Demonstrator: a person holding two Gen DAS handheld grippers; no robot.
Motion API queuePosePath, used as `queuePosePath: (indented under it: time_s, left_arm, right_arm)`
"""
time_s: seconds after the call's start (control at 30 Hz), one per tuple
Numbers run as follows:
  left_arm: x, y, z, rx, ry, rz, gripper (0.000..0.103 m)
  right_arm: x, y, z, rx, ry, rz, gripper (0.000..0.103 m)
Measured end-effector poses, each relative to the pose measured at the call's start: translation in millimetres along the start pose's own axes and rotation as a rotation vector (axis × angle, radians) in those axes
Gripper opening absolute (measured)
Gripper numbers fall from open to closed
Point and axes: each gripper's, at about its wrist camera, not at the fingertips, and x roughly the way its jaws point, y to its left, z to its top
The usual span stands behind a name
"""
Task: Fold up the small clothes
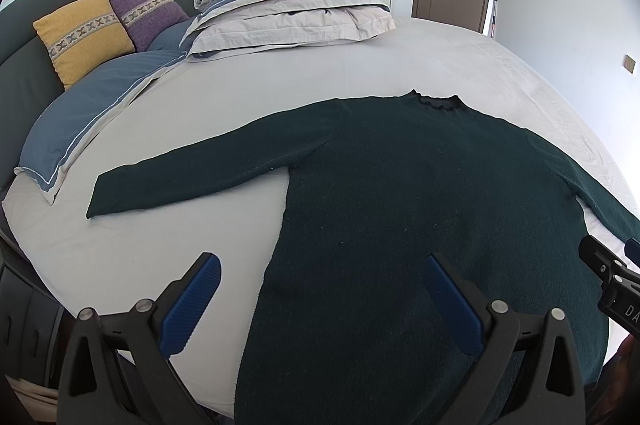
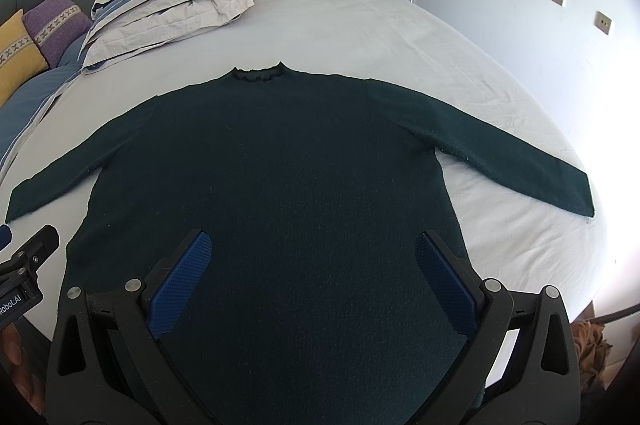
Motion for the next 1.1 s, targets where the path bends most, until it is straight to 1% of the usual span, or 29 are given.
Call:
queuePosePath:
  time_s: [1.1]
  left_arm:
    - [-0.1, -1.5, -5.3, 0.003, 0.002, -0.001, 0.103]
  right_arm:
    - [-0.9, 0.7, -5.5, -0.001, 0.001, 0.001, 0.103]
